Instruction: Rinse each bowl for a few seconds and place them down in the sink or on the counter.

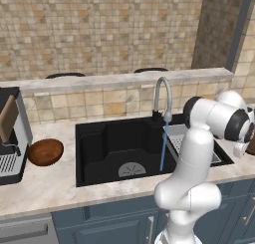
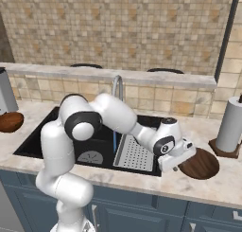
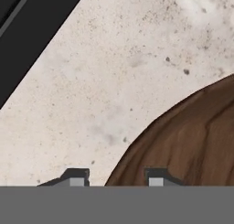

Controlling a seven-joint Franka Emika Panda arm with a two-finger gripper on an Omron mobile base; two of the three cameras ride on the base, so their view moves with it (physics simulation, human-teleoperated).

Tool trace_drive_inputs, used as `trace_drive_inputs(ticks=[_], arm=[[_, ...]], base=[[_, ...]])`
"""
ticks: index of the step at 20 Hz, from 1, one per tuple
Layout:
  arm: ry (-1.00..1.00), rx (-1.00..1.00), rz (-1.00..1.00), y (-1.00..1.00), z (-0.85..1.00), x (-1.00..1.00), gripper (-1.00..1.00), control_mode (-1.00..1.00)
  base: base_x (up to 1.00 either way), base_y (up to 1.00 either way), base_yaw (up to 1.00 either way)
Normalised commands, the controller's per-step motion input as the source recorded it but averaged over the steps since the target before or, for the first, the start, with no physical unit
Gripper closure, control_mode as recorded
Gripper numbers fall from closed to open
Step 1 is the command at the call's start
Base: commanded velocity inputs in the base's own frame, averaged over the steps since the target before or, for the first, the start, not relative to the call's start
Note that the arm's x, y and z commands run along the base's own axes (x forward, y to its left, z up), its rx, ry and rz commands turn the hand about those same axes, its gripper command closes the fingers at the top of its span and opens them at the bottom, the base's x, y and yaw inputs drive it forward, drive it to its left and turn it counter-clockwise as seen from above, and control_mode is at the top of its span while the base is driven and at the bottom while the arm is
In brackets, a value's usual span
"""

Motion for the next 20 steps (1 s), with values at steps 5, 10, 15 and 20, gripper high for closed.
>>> trace_drive_inputs(ticks=[5,10,15,20], arm=[[0.00,0.00,0.03,-0.16,-0.11,0.00,1.00,-1.00],[-0.01,0.00,0.13,-0.07,0.00,-0.01,1.00,-1.00],[-0.01,-0.05,0.48,0.00,0.17,-0.08,1.00,-1.00],[-0.01,-0.08,0.68,0.17,0.22,-0.28,1.00,-1.00]], base=[[0.00,0.00,0.00],[0.00,0.00,0.00],[0.00,0.00,0.00],[0.00,0.00,0.00]])
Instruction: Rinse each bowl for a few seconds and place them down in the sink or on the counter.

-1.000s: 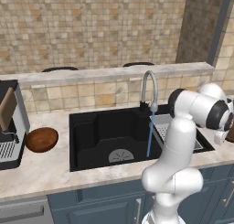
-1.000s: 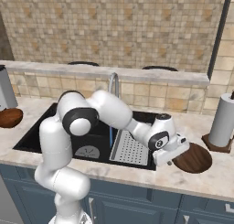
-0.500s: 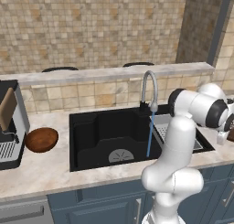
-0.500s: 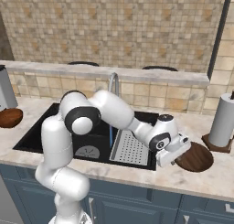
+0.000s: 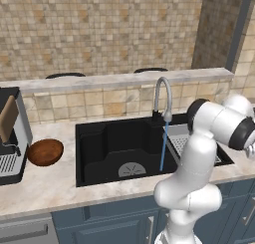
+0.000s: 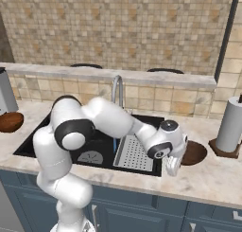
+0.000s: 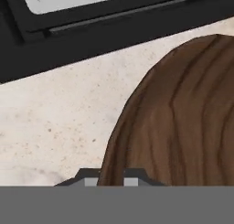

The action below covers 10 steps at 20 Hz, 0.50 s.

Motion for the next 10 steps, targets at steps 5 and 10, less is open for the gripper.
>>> trace_drive_inputs(ticks=[5,10], arm=[[0.00,-0.12,0.73,0.55,0.14,-0.24,1.00,-1.00],[0.00,-0.16,0.55,0.84,0.30,-0.12,1.00,-1.00]], base=[[0.00,0.00,0.00],[0.00,0.00,0.00]])
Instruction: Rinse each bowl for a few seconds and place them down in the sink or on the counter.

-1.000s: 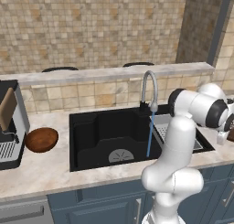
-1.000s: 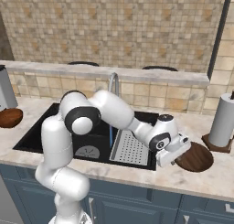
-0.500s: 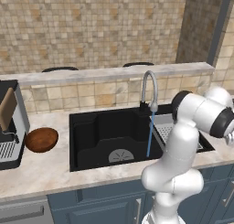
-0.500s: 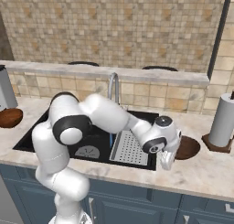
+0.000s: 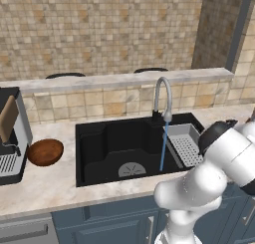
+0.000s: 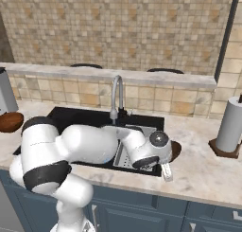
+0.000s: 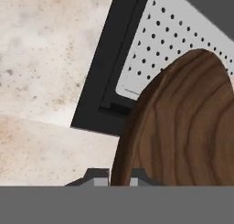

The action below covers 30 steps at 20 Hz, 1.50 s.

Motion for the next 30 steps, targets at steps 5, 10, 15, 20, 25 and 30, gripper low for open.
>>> trace_drive_inputs(ticks=[5,10,15,20,25,30], arm=[[0.05,-0.09,0.29,0.87,0.50,0.06,1.00,-1.00],[0.05,-0.09,0.21,0.74,0.40,0.09,1.00,-1.00],[0.07,-0.11,0.19,0.52,0.01,0.02,1.00,-1.00],[0.05,0.01,0.16,0.04,0.00,0.13,1.00,-1.00],[0.02,0.16,0.11,0.00,0.21,0.25,1.00,-1.00],[0.08,0.17,0.09,0.05,0.08,0.29,1.00,-1.00]], base=[[0.00,0.00,0.00],[0.00,0.00,0.00],[0.00,0.00,0.00],[0.00,0.00,0.00],[0.00,0.00,0.00],[0.00,0.00,0.00]])
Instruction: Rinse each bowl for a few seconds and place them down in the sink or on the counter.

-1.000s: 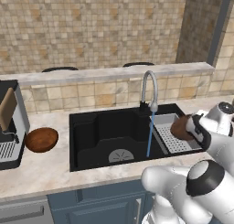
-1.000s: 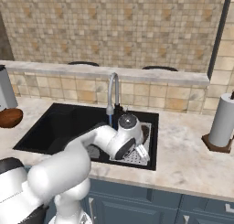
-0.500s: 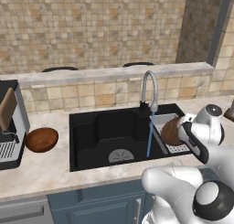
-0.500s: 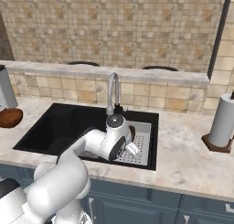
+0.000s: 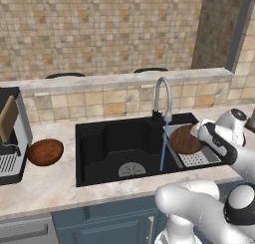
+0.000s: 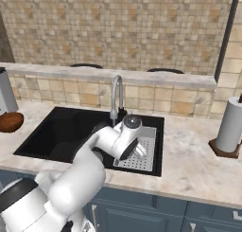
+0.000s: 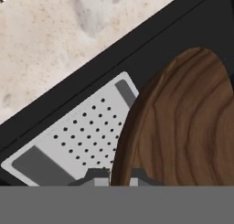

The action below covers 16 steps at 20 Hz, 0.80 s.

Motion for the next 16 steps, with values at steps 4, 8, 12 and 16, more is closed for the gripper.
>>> trace_drive_inputs(ticks=[4,8,12,16], arm=[[0.15,0.09,0.08,0.19,0.00,0.24,1.00,-1.00],[0.11,0.04,0.05,0.19,-0.02,0.24,1.00,-1.00],[0.07,0.00,0.01,0.14,-0.01,0.26,1.00,-1.00],[0.04,0.03,0.00,0.00,-0.04,0.18,1.00,-1.00]], base=[[0.00,0.00,0.00],[0.00,0.00,0.00],[0.00,0.00,0.00],[0.00,0.00,0.00]])
